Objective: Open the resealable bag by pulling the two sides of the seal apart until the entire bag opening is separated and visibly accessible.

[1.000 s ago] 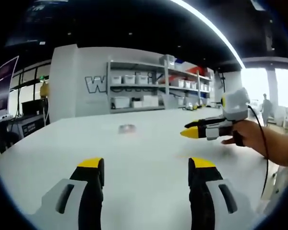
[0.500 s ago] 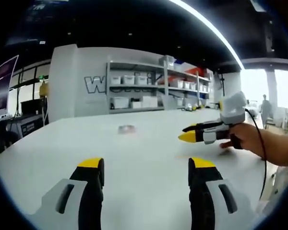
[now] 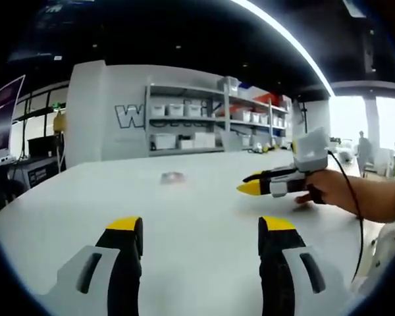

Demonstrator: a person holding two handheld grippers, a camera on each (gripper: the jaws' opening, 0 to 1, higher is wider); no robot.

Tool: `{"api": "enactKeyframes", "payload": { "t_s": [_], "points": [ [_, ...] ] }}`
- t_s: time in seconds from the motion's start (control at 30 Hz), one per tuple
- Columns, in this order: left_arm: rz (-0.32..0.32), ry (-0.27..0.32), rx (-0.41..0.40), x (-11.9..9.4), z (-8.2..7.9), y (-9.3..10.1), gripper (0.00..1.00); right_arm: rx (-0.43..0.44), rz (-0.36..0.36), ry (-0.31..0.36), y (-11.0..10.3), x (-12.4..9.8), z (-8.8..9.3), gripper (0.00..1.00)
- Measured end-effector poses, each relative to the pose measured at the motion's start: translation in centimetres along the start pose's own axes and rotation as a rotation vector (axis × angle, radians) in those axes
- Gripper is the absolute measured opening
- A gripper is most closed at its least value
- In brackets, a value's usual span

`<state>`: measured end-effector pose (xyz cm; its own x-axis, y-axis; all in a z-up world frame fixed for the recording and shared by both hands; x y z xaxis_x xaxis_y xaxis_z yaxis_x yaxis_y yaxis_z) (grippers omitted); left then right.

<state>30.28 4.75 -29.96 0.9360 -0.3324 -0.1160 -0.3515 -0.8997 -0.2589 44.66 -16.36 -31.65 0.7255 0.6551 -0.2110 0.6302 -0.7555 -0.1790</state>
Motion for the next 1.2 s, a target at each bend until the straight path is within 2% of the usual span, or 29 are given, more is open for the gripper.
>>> {"api": "enactKeyframes", "payload": {
  "t_s": [0.5, 0.67, 1.2],
  "points": [
    [0.010, 0.002, -0.001, 0.1, 0.0, 0.3, 0.71, -0.031, -0.016, -0.019, 0.9, 3.9, -0.5, 0.24],
    [0.008, 0.005, -0.005, 0.1, 0.0, 0.1, 0.71, -0.023, -0.011, -0.036, 1.1, 3.8, 0.0, 0.24],
    [0.013, 0.008, -0.010, 0.2, -0.1, 0.2, 0.71, -0.023, -0.002, -0.033, 1.7, 5.0, -0.4, 0.24]
  ]
}}
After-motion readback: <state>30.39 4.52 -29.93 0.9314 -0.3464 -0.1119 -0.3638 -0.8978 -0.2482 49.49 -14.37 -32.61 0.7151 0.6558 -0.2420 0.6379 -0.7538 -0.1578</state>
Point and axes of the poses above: the point that each gripper's makers call its tool centre point, and the gripper's own axes: x roughly forward along the fingers, y roughly to its right, z roughly out of its underside, the point moved 7 cm from there along -x, roughly backward along the fingers, and after that the axes turned 15 degrees about x, right-handed, at the moved point
